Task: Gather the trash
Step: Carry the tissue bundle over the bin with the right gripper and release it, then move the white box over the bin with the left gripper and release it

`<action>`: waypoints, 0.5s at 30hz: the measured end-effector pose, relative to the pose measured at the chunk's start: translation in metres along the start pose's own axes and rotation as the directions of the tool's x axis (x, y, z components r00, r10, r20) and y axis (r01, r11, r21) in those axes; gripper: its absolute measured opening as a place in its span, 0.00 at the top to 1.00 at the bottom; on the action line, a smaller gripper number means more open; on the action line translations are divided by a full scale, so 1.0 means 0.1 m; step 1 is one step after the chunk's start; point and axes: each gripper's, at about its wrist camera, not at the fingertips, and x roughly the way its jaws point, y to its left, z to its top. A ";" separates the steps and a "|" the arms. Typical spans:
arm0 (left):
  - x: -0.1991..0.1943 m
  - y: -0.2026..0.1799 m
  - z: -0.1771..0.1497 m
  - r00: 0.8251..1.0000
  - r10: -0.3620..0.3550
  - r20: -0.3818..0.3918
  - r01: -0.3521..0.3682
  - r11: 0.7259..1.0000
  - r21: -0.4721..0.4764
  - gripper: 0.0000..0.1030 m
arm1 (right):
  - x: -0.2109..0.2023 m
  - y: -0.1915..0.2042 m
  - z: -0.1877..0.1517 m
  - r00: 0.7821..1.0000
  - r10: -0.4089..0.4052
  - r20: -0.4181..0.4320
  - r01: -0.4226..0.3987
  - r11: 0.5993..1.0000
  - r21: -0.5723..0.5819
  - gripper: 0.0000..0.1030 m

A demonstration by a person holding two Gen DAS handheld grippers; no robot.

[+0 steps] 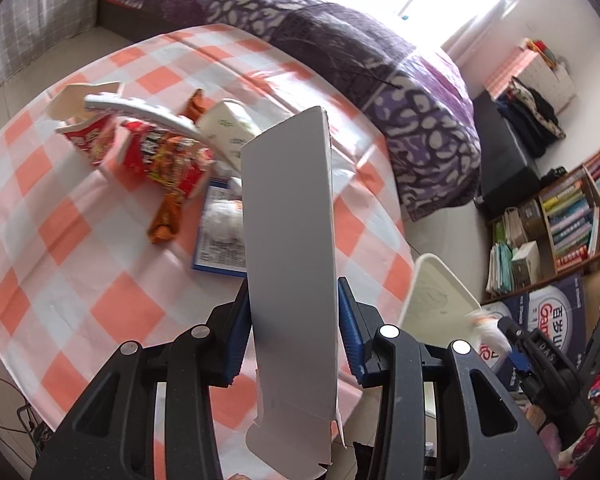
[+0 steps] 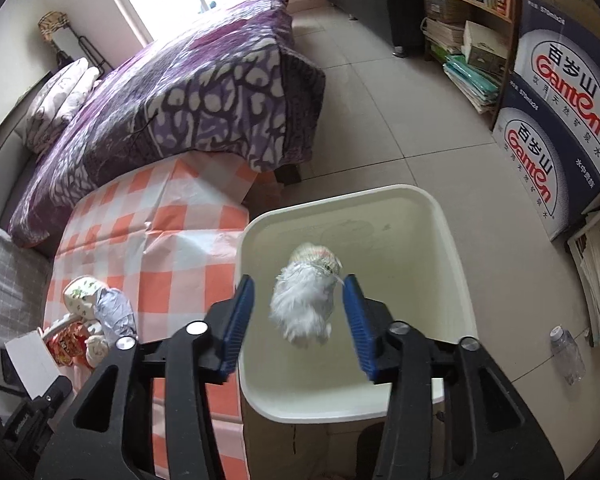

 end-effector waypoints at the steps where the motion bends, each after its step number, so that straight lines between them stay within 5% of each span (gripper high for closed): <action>1: 0.01 -0.08 -0.02 1.000 -0.005 -0.002 0.005 1.000 0.015 0.61 | -0.03 -0.06 0.03 1.000 -0.006 0.013 0.006 1.000 0.024 0.30; 6: 0.10 -0.49 -0.10 0.999 -0.028 -0.018 0.029 0.996 0.081 0.61 | -0.17 -0.40 0.16 0.998 -0.010 0.063 0.001 0.990 0.139 0.17; 15: 0.32 -1.26 -0.38 0.996 -0.056 -0.072 0.070 0.975 0.210 0.61 | -0.28 -0.82 0.30 0.995 0.051 0.083 -0.072 0.959 0.274 0.15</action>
